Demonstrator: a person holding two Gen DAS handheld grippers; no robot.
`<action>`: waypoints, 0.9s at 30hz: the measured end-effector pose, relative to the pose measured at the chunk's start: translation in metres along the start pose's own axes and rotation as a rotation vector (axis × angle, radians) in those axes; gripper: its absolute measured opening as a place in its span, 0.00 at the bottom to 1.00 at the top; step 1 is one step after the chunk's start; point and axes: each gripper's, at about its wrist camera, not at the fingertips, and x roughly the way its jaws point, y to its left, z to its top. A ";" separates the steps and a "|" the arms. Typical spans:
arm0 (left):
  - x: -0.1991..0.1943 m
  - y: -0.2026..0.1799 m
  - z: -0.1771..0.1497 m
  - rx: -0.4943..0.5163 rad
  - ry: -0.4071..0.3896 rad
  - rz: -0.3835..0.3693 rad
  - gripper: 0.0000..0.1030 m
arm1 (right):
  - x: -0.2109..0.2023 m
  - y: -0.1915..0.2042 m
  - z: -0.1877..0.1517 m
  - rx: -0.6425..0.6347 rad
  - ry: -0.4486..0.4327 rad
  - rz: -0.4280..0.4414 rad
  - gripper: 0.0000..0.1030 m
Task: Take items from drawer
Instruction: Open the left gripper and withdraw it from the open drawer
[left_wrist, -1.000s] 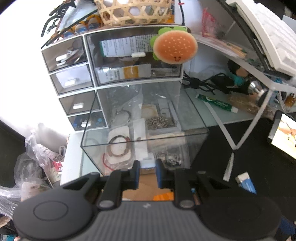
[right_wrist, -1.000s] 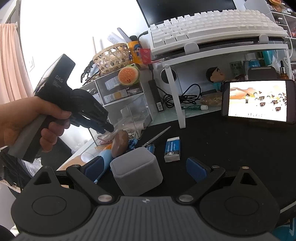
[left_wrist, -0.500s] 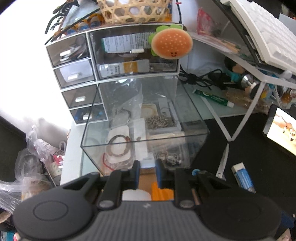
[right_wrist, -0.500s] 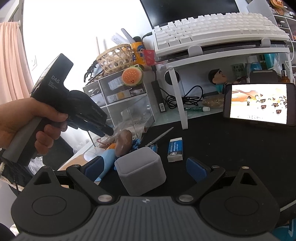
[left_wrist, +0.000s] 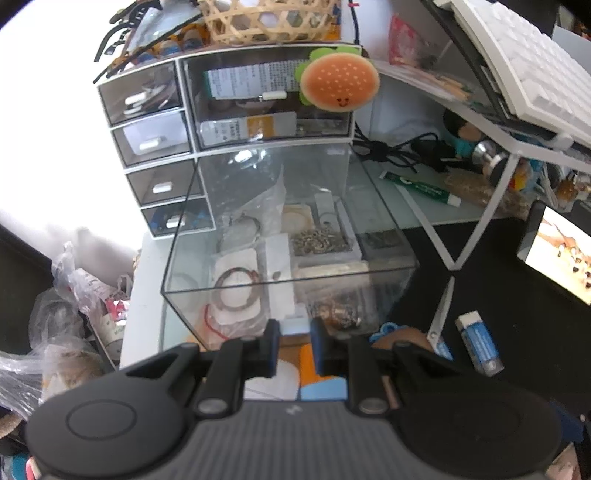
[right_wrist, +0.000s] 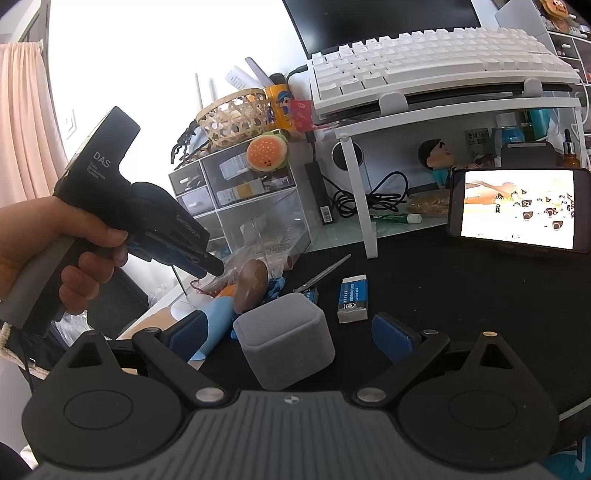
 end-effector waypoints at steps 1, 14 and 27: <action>0.000 0.000 0.000 0.001 0.000 -0.001 0.19 | 0.000 0.000 0.000 0.000 -0.001 0.001 0.95; -0.001 0.002 0.000 0.016 0.009 -0.020 0.20 | 0.001 0.002 -0.001 -0.006 -0.001 -0.003 0.95; -0.015 0.015 -0.008 0.041 -0.021 -0.067 0.39 | -0.001 0.006 0.000 -0.011 -0.020 -0.020 0.95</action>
